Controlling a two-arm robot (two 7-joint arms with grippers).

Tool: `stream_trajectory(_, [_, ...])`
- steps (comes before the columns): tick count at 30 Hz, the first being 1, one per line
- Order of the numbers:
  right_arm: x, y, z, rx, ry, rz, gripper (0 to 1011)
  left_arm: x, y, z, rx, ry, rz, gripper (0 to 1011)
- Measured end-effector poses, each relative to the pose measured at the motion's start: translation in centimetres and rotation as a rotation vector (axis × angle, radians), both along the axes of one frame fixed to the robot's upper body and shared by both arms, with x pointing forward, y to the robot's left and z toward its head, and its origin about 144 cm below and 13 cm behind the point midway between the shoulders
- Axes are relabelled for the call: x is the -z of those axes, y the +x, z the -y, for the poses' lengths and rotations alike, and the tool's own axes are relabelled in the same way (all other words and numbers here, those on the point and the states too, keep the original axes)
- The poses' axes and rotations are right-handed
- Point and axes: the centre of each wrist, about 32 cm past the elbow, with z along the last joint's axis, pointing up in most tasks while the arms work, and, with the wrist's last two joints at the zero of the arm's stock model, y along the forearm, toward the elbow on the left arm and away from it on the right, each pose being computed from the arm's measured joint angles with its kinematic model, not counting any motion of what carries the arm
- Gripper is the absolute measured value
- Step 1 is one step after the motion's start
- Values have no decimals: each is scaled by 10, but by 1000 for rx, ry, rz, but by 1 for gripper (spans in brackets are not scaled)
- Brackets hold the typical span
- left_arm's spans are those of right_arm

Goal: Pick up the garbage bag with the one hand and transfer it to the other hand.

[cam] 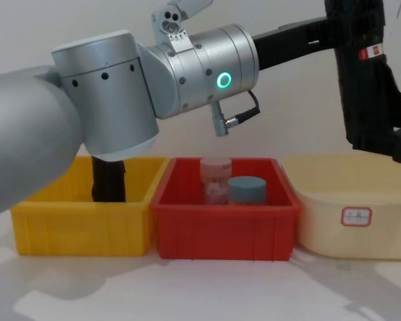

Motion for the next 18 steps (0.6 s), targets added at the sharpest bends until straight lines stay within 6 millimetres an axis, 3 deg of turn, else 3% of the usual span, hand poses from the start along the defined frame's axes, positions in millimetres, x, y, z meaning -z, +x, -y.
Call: stream_trajectory(18, [-9, 24, -6, -46, -46, 3, 1000, 0, 0, 0, 0, -1, 0, 375])
